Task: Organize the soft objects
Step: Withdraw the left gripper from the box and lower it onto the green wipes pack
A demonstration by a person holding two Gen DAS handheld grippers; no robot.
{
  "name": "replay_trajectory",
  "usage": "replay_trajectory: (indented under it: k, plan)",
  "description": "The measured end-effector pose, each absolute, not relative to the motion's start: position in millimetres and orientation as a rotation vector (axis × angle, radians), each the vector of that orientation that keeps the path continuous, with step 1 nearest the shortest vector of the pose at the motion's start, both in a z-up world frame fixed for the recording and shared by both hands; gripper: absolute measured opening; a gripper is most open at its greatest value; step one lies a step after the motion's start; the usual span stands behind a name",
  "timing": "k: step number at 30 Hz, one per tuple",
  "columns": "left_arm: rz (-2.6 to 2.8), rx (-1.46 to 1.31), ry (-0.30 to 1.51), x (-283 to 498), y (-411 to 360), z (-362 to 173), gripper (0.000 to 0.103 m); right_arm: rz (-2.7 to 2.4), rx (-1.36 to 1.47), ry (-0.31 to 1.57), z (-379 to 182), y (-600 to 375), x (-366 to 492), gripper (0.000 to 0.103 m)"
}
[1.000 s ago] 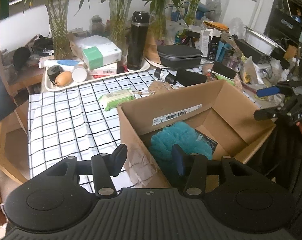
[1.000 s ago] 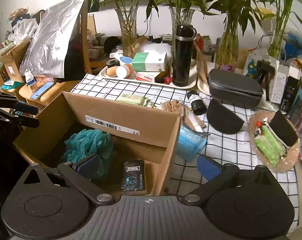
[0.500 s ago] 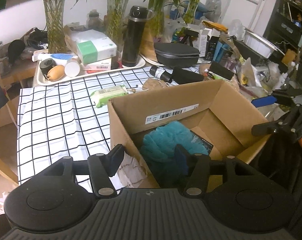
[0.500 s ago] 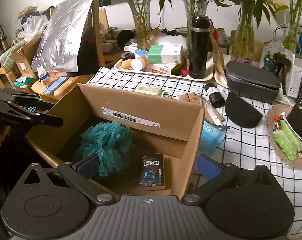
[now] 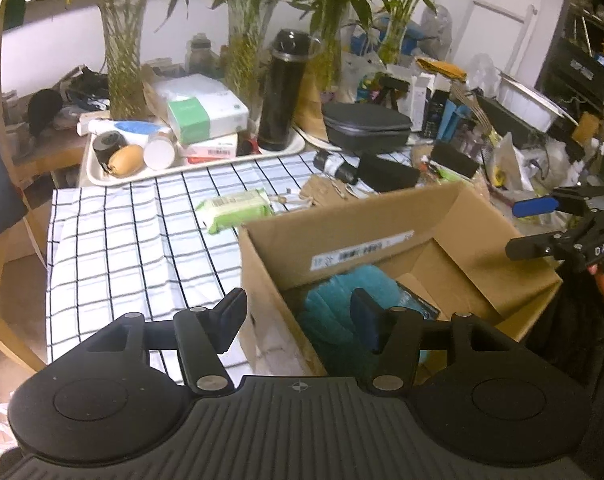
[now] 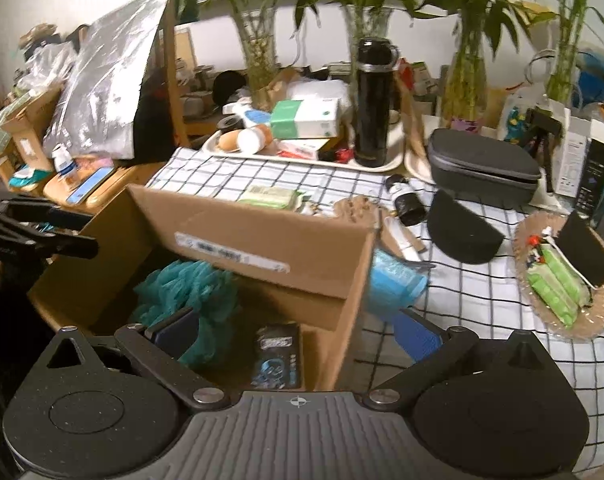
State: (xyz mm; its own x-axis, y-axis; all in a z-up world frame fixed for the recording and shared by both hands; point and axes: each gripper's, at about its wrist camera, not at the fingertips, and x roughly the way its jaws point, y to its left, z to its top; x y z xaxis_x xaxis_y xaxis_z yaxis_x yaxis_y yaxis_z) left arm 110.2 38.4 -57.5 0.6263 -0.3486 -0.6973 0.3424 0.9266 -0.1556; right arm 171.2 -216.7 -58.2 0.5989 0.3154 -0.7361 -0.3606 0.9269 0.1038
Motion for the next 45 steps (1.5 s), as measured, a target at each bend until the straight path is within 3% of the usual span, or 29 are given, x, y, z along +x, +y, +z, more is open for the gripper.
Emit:
replay_trajectory:
  k: [30,45]
  plan:
    - [-0.379,-0.028,0.687,212.0,84.9,-63.0,0.056,0.158,0.06,0.729,-80.1,-270.5,262.3,0.103]
    - [-0.489,0.133,0.698,281.5,50.3,-57.5,0.057,0.113,0.098,0.723,-85.8,-290.9,292.5,0.103]
